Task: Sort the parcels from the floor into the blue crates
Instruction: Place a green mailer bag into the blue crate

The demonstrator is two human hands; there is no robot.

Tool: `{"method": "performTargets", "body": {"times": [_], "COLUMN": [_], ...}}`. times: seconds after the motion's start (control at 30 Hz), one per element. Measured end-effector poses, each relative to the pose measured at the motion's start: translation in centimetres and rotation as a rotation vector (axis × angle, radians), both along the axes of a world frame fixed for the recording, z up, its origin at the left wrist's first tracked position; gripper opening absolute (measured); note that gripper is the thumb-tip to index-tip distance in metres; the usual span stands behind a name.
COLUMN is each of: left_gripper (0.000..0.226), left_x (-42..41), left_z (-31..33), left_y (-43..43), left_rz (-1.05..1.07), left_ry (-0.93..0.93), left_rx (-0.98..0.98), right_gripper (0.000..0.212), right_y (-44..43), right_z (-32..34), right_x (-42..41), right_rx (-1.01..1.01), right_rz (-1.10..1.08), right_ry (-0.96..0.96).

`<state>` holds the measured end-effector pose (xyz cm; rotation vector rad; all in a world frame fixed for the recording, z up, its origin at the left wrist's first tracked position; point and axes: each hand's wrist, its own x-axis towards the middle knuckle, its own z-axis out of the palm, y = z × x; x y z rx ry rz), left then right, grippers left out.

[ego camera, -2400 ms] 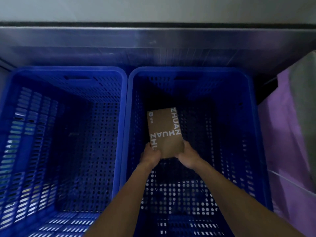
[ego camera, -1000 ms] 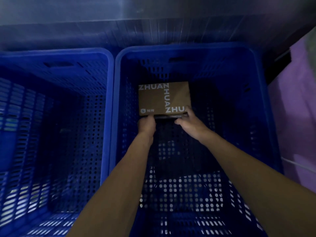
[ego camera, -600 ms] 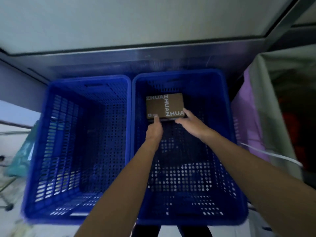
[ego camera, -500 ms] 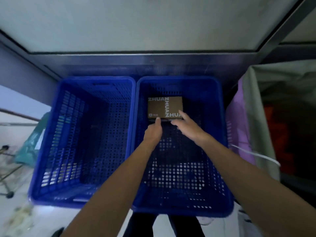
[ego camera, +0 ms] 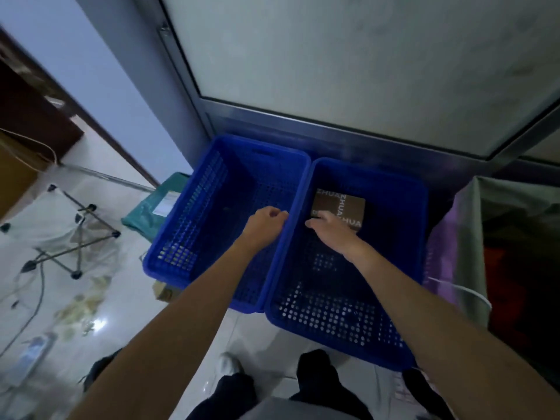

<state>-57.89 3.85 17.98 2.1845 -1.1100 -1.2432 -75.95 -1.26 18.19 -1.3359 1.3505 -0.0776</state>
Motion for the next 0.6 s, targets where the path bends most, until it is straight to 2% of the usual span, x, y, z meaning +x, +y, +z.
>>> {"method": "performTargets", "body": {"times": [0.17, 0.33, 0.47, 0.6], "left_gripper": [0.046, 0.046, 0.040, 0.032], "left_x": [7.5, 15.8, 21.8, 26.4], "left_z": [2.7, 2.4, 1.7, 1.6], "left_y": [4.3, 10.0, 14.4, 16.6], "left_rz": [0.011, -0.003, 0.031, 0.037], "left_ry": [-0.048, -0.076, -0.072, -0.085], "left_rx": [-0.067, -0.107, -0.136, -0.121], "right_gripper": [0.069, 0.052, 0.067, 0.065], "right_y": [3.0, 7.9, 11.9, 15.3], "right_z": [2.7, 3.1, 2.4, 1.8], "right_x": [7.0, 14.7, 20.4, 25.3], "right_rx": [-0.109, -0.161, -0.145, -0.136], "right_rz": [0.080, 0.078, 0.022, 0.040], "right_ry": [0.031, 0.061, 0.043, 0.035]}}
